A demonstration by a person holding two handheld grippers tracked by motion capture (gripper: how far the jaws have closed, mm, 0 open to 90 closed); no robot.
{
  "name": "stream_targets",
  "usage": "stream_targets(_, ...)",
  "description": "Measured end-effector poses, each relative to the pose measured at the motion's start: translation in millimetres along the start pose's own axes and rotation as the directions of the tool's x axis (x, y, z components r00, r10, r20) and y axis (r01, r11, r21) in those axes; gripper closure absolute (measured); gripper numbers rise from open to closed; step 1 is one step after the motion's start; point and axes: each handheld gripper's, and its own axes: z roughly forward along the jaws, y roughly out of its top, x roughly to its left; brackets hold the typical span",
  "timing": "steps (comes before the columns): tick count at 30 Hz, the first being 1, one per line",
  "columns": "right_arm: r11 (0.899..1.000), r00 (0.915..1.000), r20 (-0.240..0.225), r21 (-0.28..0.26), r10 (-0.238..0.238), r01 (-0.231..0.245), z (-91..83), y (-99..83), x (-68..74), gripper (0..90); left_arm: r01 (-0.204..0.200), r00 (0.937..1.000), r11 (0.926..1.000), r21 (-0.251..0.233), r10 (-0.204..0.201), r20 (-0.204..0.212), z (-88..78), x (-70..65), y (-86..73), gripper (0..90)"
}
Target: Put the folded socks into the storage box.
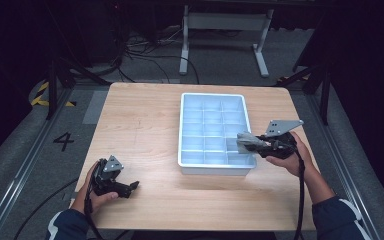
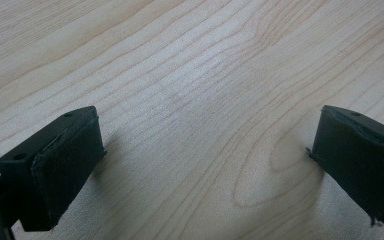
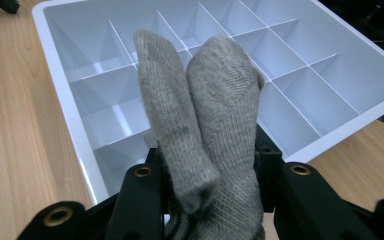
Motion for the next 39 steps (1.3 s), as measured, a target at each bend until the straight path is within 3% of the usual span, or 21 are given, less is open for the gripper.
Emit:
stream_targets(14, 0.999, 1.0000, -0.004, 0.048, -0.007, 0.007, 20.0, 8.1, -5.6, 66.9, 0.000, 1.0000, 1.0000, -0.002, 0.000, -0.001, 0.1, -0.1, -0.1, 0.4)
stream_targets(20, 0.995, 0.9998, 0.001, 0.098, -0.021, 0.021, 31.0, 11.5, -7.3, 67.0, 0.000, 1.0000, 1.0000, -0.001, 0.000, 0.000, 0.0, 0.0, 0.0, 0.4)
stream_targets(33, 0.979, 0.9980, 0.002, 0.193, -0.063, 0.062, 54.2, 19.2, -7.4, 67.2, 0.000, 1.0000, 1.0000, 0.000, 0.000, 0.000, 0.0, 0.0, 0.0, 0.4)
stream_targets(39, 0.966, 0.9970, 0.004, 0.249, -0.078, 0.074, 65.2, 21.8, -8.0, 67.2, 0.000, 1.0000, 1.0000, -0.002, 0.000, -0.001, 0.1, -0.1, -0.1, 0.3)
